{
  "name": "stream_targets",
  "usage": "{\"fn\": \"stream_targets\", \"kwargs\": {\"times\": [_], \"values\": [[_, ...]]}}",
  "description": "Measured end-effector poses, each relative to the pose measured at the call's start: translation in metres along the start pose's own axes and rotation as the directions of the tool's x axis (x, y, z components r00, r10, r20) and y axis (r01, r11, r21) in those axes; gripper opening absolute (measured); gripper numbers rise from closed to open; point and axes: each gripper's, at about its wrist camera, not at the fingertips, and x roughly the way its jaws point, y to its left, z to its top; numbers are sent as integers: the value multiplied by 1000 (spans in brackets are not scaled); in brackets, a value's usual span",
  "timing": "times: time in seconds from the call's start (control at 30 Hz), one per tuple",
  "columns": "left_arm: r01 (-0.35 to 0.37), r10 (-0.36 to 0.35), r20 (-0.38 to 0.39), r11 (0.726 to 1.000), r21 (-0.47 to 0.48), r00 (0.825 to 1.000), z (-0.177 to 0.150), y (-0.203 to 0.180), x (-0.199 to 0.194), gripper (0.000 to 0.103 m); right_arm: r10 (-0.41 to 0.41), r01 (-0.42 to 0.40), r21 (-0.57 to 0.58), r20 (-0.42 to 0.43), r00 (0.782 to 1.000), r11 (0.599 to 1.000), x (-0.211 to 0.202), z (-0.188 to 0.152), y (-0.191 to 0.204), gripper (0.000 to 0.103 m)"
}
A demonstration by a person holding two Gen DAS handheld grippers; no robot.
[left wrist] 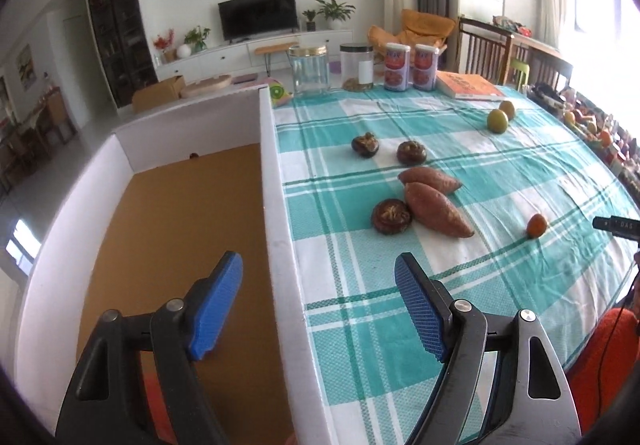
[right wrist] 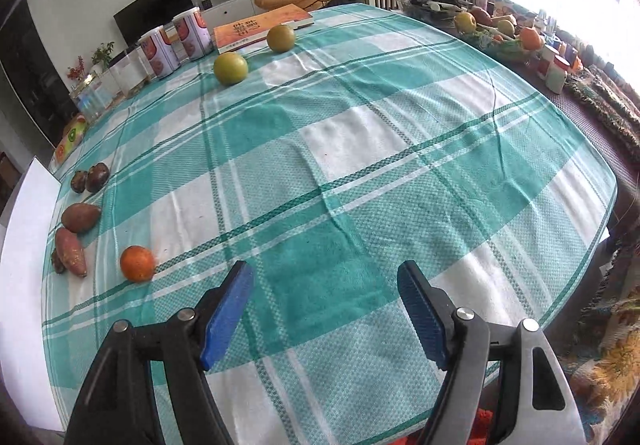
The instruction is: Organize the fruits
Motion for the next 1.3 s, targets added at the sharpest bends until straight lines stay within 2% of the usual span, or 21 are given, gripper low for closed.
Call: {"fn": "stream_targets", "kwargs": {"times": [0.07, 0.1, 0.13, 0.2, 0.27, 0.3, 0.33, 0.4, 0.47, 0.5, 0.6, 0.7, 0.8, 0.87, 1.03, 1.2, 1.3], "values": [[-78, 81, 96, 997, -29, 992, 6, 1, -18, 81, -33, 33, 6, -5, 999, 999, 12, 12, -2, 80], [-110, 114, 166, 993, -31, 980, 9, -2, -30, 81, -60, 60, 6, 7, 998, 998, 17, 18, -2, 82], [-117, 121, 228, 993, -29, 966, 12, -6, -42, 81, -94, 94, 5, 23, 995, 996, 23, 26, -1, 89], [-37, 38, 282, 999, -8, 959, 20, -17, -59, 89, -156, 157, -4, 49, 986, 988, 36, 40, 3, 100], [97, -92, 244, 995, -9, 965, 29, -30, -61, 90, -207, 207, -1, 59, 977, 978, 54, 57, 2, 100], [172, -165, 202, 985, -14, 965, 31, -40, -57, 90, -231, 231, 12, 53, 971, 973, 64, 65, -2, 100], [247, -241, 153, 969, -20, 958, 33, -50, -50, 90, -251, 250, 31, 38, 967, 968, 74, 71, -8, 103], [363, -361, 43, 931, -46, 932, 32, -75, -25, 90, -208, 202, 104, 55, 976, 974, 82, 78, -21, 103], [429, -433, -40, 899, -85, 901, 27, -100, 7, 90, -217, 207, 120, 73, 974, 971, 82, 81, -25, 103], [441, -448, -67, 892, -96, 891, 22, -110, 24, 90, -217, 207, 117, 74, 973, 971, 82, 82, -25, 103], [398, -411, -151, 910, -114, 899, 4, -134, 72, 89, -208, 199, 111, 75, 975, 974, 81, 81, -25, 103], [352, -355, -187, 935, -50, 916, -12, -151, 100, 89, -209, 200, 110, 75, 975, 974, 83, 81, -25, 103], [335, -323, -187, 942, 32, 928, -22, -164, 109, 89, -209, 200, 110, 75, 975, 974, 82, 81, -25, 103], [305, -288, -170, 949, 79, 942, -25, -168, 108, 89, -209, 200, 110, 75, 975, 974, 82, 81, -25, 103], [308, -290, -183, 948, 79, 939, -24, -166, 111, 90, -209, 200, 110, 75, 975, 974, 82, 81, -25, 103], [277, -251, -192, 953, 121, 949, -25, -173, 113, 91, -209, 200, 110, 75, 975, 974, 82, 80, -24, 103], [285, -261, -190, 952, 111, 946, -25, -172, 113, 91, -209, 200, 110, 75, 975, 974, 82, 80, -24, 103]]}}
